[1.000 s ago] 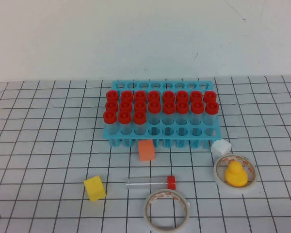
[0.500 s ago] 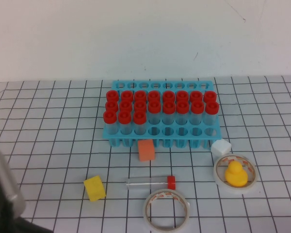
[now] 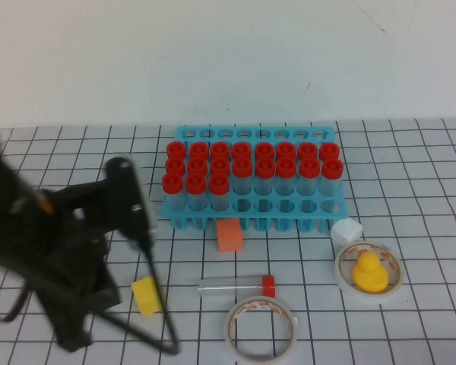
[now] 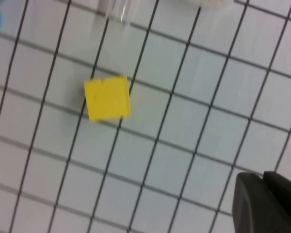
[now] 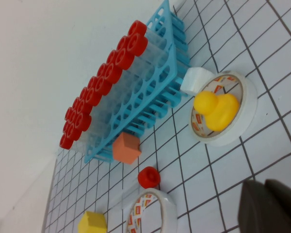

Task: Place the test tubes

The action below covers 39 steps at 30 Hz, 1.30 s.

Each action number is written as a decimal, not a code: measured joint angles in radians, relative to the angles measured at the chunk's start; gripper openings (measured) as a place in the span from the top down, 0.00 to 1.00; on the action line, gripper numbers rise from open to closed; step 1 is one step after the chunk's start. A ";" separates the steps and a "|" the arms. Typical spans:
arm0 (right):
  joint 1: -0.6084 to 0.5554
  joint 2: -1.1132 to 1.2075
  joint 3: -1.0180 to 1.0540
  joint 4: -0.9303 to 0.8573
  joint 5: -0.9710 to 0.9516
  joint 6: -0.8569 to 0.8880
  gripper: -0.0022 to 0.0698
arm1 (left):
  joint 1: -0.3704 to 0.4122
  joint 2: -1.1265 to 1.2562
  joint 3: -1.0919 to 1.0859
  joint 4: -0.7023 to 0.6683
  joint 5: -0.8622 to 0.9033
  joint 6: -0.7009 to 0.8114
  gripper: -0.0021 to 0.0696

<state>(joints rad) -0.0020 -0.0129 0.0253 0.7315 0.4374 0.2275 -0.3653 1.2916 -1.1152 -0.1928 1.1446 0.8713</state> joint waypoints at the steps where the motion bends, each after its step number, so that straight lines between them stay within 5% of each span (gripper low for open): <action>1: 0.000 0.000 0.000 0.000 0.000 0.000 0.97 | -0.019 0.025 -0.019 0.005 0.001 -0.002 0.96; 13: 0.000 0.000 0.000 0.002 0.000 0.000 0.97 | -0.247 0.334 -0.159 0.218 -0.162 0.011 0.55; 39: 0.000 0.000 0.000 0.004 0.002 -0.086 0.97 | -0.270 0.637 -0.164 0.347 -0.435 0.009 0.48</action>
<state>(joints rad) -0.0020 -0.0129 0.0253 0.7358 0.4395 0.1412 -0.6349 1.9282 -1.2796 0.1540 0.7098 0.8806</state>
